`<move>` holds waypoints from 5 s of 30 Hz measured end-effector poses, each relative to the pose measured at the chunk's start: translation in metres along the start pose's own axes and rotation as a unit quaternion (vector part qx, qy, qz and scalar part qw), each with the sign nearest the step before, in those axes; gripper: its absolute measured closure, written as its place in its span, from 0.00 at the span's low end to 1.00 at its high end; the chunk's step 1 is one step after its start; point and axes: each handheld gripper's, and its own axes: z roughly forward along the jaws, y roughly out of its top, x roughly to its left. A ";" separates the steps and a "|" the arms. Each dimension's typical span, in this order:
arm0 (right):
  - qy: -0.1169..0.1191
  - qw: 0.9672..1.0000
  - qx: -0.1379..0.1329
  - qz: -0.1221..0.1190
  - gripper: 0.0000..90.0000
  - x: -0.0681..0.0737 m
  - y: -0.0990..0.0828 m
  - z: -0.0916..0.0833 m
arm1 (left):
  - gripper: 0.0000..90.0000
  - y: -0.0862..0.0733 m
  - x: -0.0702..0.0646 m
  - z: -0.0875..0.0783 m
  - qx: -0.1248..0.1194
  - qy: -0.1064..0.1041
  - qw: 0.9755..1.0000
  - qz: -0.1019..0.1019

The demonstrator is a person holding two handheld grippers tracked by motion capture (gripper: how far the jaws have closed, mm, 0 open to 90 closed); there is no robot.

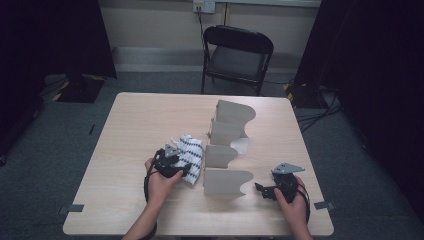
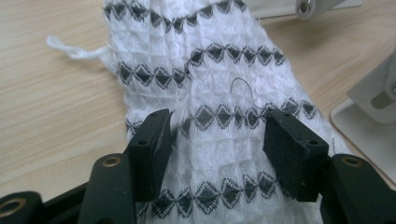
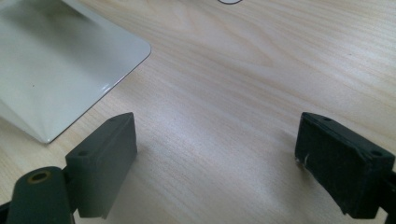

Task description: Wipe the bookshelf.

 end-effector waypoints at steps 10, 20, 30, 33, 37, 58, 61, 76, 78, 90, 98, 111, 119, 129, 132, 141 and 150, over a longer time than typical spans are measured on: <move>0.000 1.000 0.000 0.000 0.13 0.000 0.000 0.000 | 0.87 0.013 0.000 0.005 0.034 -0.032 0.999 0.004; 0.000 1.000 0.000 0.000 0.13 0.000 0.000 0.000 | 0.90 0.042 0.008 -0.016 0.016 -0.039 0.999 -0.013; 0.000 1.000 0.000 0.000 0.13 0.000 0.000 0.000 | 0.91 0.101 0.002 -0.047 -0.048 -0.039 0.998 0.005; 0.000 1.000 0.000 0.000 0.13 0.000 0.000 0.000 | 0.91 0.118 -0.002 -0.053 -0.070 -0.044 0.996 0.017; 0.000 1.000 0.000 0.001 0.13 0.000 0.000 0.000 | 0.91 0.131 -0.011 -0.054 -0.075 -0.050 0.995 0.035; 0.000 1.000 0.000 0.000 0.13 0.000 0.000 0.000 | 0.90 0.111 -0.018 -0.028 -0.050 -0.053 0.997 0.025; 0.000 1.000 0.000 0.000 0.13 0.000 0.000 0.000 | 0.90 0.114 -0.015 -0.035 -0.055 -0.045 0.997 0.026; 0.000 1.000 0.000 0.000 0.13 0.000 0.000 0.000 | 0.90 0.113 -0.018 -0.034 -0.051 -0.035 0.998 0.033; 0.000 1.000 0.000 0.000 0.13 0.000 0.000 0.000 | 0.90 0.109 -0.021 -0.027 -0.049 -0.040 0.997 0.034; 0.000 1.000 0.000 0.000 0.13 0.000 0.000 0.000 | 0.91 0.089 -0.021 -0.005 -0.022 -0.053 0.998 0.023; 0.000 1.000 0.000 0.000 0.13 0.000 0.000 0.000 | 0.90 0.071 -0.018 0.008 0.001 -0.055 0.998 0.016; 0.000 1.000 0.000 0.000 0.13 0.000 0.000 0.000 | 0.90 0.044 -0.023 0.033 0.028 -0.073 0.997 0.008; 0.000 1.000 0.000 0.000 0.13 0.000 0.000 0.000 | 0.90 0.040 -0.019 0.032 0.036 -0.069 0.997 0.013; 0.000 1.000 0.000 0.000 0.13 0.000 0.000 0.000 | 0.90 0.081 -0.004 -0.006 -0.014 -0.046 0.999 0.010; 0.000 1.000 0.000 0.000 0.13 0.000 0.000 0.000 | 0.90 0.098 -0.003 -0.020 -0.040 -0.042 0.998 0.014; 0.000 1.000 0.000 0.000 0.13 0.000 0.000 0.000 | 0.90 0.128 -0.010 -0.034 -0.082 -0.046 0.995 0.032; 0.000 1.000 0.000 0.000 0.13 0.000 0.000 0.000 | 0.90 0.119 -0.011 -0.016 -0.062 -0.045 0.996 0.036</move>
